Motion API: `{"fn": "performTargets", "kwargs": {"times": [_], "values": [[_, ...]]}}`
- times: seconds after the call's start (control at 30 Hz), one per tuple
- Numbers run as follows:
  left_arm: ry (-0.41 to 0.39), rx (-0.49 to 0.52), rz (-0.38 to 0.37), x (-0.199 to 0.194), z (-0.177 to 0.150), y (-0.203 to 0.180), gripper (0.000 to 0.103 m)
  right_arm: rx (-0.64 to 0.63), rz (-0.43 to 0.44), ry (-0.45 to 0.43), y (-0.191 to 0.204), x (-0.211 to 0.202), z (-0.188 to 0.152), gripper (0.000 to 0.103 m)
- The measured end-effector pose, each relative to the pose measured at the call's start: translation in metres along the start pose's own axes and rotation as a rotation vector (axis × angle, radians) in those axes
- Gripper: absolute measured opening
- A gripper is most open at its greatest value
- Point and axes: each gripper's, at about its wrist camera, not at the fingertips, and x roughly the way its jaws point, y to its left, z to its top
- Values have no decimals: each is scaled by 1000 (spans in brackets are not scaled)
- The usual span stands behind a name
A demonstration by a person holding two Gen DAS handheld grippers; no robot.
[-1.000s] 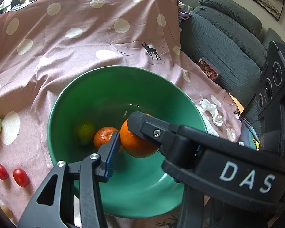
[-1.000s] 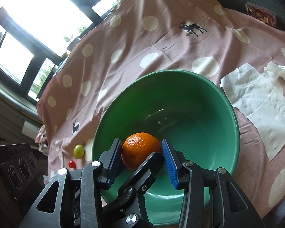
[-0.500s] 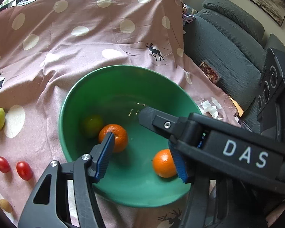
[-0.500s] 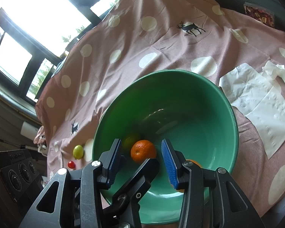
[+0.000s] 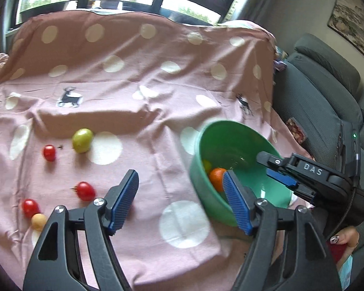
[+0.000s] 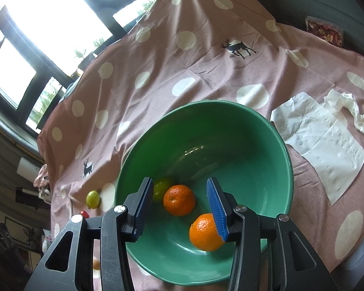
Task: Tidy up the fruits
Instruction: 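Open the right tool to drop the orange into the bowl, then move the right tool to the green apple and close on it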
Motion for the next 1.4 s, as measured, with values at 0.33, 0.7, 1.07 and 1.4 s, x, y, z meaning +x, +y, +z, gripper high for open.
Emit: {"fn": "performTargets", "kwargs": {"times": [0.33,0.7,1.07,1.4], "values": [[-158,-260,332,-50,-15,125,81,-76,-5,-23,29,2,-5,57],[-109,-385,403,-44,-27,167,80,-209,47,6,98,20,-26,57],[-96,-455,417,-52,-29,194,69,-338,161,308,214,136,-44,49],[-62,-440,392,-46,-27,194,67,-405,-5,341,234,197,-55,46]]}}
